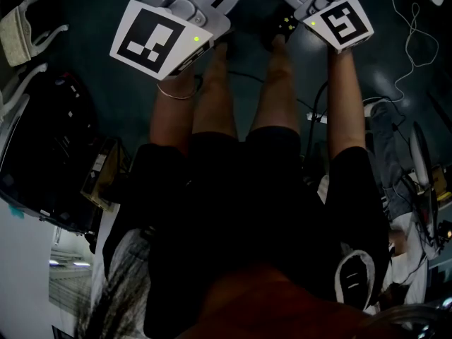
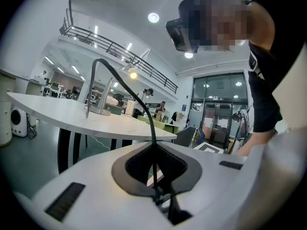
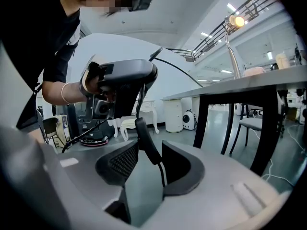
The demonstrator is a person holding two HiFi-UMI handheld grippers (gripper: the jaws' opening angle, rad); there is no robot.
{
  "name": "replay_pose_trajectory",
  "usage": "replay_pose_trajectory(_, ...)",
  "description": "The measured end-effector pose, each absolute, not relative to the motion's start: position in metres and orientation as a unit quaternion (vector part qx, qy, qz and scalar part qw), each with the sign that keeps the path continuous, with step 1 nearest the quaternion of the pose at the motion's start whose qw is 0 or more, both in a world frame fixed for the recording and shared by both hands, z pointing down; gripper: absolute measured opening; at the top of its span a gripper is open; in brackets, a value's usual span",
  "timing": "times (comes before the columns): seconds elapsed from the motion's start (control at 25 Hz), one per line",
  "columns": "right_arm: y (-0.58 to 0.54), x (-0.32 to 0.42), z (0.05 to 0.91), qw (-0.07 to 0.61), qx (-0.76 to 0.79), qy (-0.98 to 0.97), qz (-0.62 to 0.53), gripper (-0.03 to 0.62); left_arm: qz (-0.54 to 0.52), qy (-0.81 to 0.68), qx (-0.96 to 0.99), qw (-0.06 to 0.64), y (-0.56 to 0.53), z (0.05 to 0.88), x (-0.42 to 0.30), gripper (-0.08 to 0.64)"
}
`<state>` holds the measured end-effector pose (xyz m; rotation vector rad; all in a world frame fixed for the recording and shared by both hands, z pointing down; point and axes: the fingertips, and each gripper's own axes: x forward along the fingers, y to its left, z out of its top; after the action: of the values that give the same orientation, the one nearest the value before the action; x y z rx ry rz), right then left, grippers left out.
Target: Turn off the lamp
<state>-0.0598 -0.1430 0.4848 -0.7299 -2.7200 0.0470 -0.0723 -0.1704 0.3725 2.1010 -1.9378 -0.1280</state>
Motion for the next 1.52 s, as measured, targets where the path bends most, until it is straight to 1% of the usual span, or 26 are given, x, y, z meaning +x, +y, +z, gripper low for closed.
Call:
replay_pose_trajectory(0.4, -0.139, -0.059, 0.484, 0.164, -0.271, -0.948, 0.027, 0.135, -0.046, -0.671, 0.729, 0.13, -0.172, 0.368, -0.077, 0.023)
replay_pose_trajectory(0.64, -0.137, -0.057, 0.487, 0.174, -0.27, -0.947, 0.029, 0.132, -0.004, -0.681, 0.723, 0.114, -0.171, 0.372, -0.077, 0.025)
replay_pose_trajectory(0.76, -0.135, -0.056, 0.487, 0.173, -0.274, -0.946, 0.023, 0.132, -0.001, -0.684, 0.721, 0.113, -0.168, 0.374, -0.076, 0.029)
replay_pose_trajectory(0.84, -0.132, -0.056, 0.487, 0.171, -0.277, -0.945, 0.019, 0.132, -0.006, -0.686, 0.719, 0.113, -0.166, 0.375, -0.077, 0.037)
replay_pose_trajectory(1.0, -0.131, -0.059, 0.486, 0.167, -0.272, -0.947, 0.035, 0.13, -0.013, -0.699, 0.708, 0.105, -0.163, 0.375, -0.08, 0.103)
replay_pose_trajectory(1.16, -0.137, -0.062, 0.482, 0.155, -0.259, -0.951, 0.065, 0.129, -0.002, -0.699, 0.707, 0.107, -0.159, 0.38, -0.08, 0.112)
replay_pose_trajectory(1.36, -0.139, -0.062, 0.482, 0.155, -0.256, -0.952, 0.063, 0.127, 0.019, -0.688, 0.715, 0.123, -0.154, 0.398, -0.075, 0.118)
replay_pose_trajectory(1.52, -0.14, -0.06, 0.481, 0.155, -0.252, -0.953, 0.066, 0.124, 0.08, -0.668, 0.729, 0.124, -0.153, 0.414, -0.058, 0.118)
